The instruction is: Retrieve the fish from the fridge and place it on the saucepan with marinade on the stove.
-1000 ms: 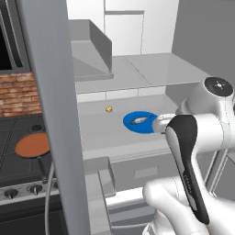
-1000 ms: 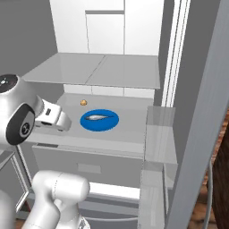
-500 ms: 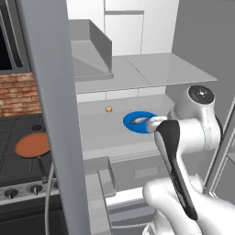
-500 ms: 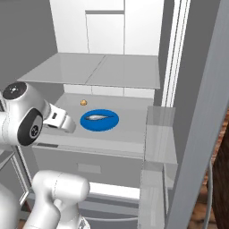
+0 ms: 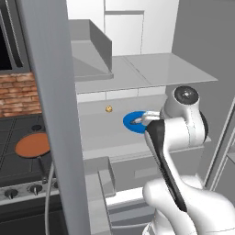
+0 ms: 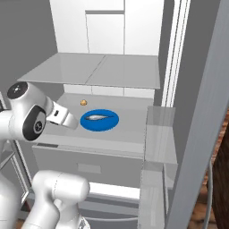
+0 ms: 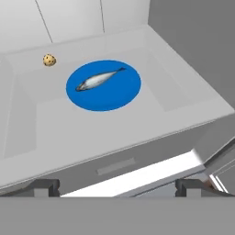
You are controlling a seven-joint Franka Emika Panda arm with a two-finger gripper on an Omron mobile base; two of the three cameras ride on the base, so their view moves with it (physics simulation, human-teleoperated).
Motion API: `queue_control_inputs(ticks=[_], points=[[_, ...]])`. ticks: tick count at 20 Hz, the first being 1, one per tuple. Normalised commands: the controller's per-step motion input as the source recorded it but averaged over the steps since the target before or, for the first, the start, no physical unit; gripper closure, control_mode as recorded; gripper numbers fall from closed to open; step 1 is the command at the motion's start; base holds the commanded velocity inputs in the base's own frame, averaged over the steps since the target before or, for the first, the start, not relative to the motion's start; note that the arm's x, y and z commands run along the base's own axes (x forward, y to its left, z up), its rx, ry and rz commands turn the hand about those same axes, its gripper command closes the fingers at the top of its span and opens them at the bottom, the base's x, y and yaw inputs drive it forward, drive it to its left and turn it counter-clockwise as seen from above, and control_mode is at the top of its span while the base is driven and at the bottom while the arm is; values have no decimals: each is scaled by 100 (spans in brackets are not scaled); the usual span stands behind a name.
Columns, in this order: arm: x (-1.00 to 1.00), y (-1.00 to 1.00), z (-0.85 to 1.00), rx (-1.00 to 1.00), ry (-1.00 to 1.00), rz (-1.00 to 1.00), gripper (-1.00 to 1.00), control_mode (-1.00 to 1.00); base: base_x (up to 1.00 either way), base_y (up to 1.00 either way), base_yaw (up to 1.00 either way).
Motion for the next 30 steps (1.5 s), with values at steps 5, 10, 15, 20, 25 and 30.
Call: queue_control_inputs(ticks=[5,10,15,20,25,30], points=[[32,0,-9,0,-3,-9,-100,-100,0,0,0],[31,0,-10,0,0,-7,-100,-100,0,0,0],[34,0,-2,0,0,-5,-100,-100,0,0,0],[38,0,-17,0,0,-1,-100,-100,0,0,0],[23,0,-34,0,0,0,-100,-100,0,0,0],[9,0,-40,0,-2,0,-100,-100,0,0,0]])
